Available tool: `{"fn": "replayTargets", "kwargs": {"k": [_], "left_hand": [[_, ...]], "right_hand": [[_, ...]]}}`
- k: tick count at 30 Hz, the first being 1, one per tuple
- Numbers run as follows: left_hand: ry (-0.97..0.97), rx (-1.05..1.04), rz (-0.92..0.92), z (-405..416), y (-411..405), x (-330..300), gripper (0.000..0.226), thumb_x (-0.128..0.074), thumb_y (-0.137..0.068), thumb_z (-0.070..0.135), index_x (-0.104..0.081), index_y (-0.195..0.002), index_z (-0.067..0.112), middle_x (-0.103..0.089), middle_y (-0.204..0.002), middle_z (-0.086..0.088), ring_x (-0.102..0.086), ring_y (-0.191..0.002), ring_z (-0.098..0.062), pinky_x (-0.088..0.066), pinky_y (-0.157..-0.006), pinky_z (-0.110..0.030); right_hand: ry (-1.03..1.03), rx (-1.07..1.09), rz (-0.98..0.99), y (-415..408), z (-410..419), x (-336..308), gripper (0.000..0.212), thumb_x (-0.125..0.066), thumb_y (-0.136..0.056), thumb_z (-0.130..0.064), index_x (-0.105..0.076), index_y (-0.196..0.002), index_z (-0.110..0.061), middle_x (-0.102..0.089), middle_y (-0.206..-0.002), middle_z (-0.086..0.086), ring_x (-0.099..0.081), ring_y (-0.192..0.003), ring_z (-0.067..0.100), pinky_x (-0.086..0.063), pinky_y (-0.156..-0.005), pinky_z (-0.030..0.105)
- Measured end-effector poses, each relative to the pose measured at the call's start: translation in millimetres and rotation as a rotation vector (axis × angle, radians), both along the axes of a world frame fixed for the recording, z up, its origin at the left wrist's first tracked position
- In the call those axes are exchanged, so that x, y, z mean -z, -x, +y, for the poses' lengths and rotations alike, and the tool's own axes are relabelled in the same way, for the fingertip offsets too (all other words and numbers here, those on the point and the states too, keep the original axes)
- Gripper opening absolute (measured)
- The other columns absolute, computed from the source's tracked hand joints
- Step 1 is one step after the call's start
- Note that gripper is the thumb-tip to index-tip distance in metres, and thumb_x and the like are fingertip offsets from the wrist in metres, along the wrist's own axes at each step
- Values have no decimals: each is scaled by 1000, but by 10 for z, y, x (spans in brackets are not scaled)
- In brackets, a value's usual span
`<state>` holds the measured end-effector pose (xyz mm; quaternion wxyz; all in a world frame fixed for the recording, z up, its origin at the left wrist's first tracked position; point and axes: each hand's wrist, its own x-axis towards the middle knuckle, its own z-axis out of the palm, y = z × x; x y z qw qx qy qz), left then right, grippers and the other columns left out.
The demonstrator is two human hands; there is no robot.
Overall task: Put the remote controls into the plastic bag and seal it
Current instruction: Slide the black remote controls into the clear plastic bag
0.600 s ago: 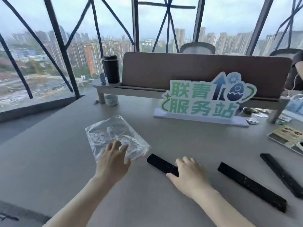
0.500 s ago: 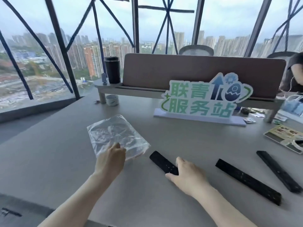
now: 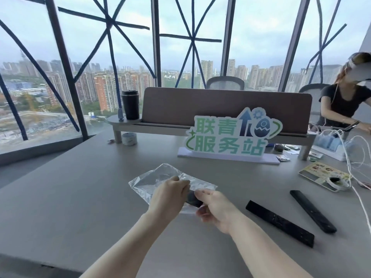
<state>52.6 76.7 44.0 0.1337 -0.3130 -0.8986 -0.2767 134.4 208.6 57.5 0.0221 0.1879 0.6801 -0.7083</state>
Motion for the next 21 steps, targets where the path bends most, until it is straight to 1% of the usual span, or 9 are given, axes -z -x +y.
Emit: {"fn": "replayTargets", "kwargs": {"k": [2,4,6,9,11,13,17,19,21], "left_hand": [[-69,13,-32,85,-4,12,32,-39,-91,39,-62,-85,17,-61,-84,0,-59,-78,-25,-51,-66,-40],[-90,37,-59,164,-17,33,35,-36,-89,42,-65,-89,22,-65,-91,3,-61,-85,-22,-51,-73,-40],[-78,51,-76,258,-48,72,33,-38,-90,40,-65,-91,22,-66,-92,2,-61,-87,-23,-51,-75,-41],[-77,83,-91,434,-139,100,26,-44,-93,36,-65,-91,21,-65,-89,-1,-61,-84,-25,-51,-73,-42],[-96,109,-104,544,-210,93,26,-44,-93,36,-67,-95,23,-67,-89,0,-62,-83,-25,-51,-73,-42],[-138,122,-105,640,-270,69,26,-45,-93,36,-68,-97,26,-70,-92,2,-64,-87,-25,-51,-75,-40],[-154,75,-86,717,-352,32,27,-44,-93,40,-68,-104,33,-73,-99,4,-64,-95,-22,-50,-78,-36],[-141,43,-95,694,-376,35,27,-44,-92,40,-68,-103,34,-74,-94,5,-65,-91,-22,-50,-74,-34],[-153,20,-121,653,-390,38,26,-45,-91,40,-69,-99,34,-74,-85,5,-65,-84,-23,-50,-70,-34]], "right_hand": [[-95,99,9,-79,123,45,18,-51,-98,-15,-68,-95,-9,-68,-83,7,-56,-44,17,-41,-43,28],[-346,226,25,-241,383,123,21,-50,-95,-13,-70,-88,-16,-73,-82,3,-56,-44,17,-43,-45,28],[-659,371,15,-447,770,203,21,-53,-92,-17,-70,-84,-24,-75,-85,-3,-65,-61,18,-50,-60,30],[-1176,400,-269,-772,1325,319,29,-50,-94,-32,-63,-119,-22,-62,-124,1,-57,-112,25,-48,-86,33],[-1339,285,-544,-954,1573,405,45,-45,-94,-49,-58,-125,-19,-53,-133,4,-44,-123,28,-43,-95,37],[-1360,233,-650,-1084,1690,446,52,-41,-92,-59,-60,-121,-21,-54,-130,3,-42,-123,27,-41,-98,39],[-1330,204,-498,-1229,1702,527,35,-47,-91,-59,-55,-98,-26,-58,-110,-1,-49,-108,23,-45,-85,36],[-1147,267,-349,-1318,1610,504,29,-55,-90,-53,-45,-81,-26,-63,-86,-3,-62,-88,23,-48,-70,35],[-881,346,-196,-1402,1518,364,30,-60,-90,-45,-47,-77,-21,-69,-65,4,-63,-52,25,-44,-49,30]]}}
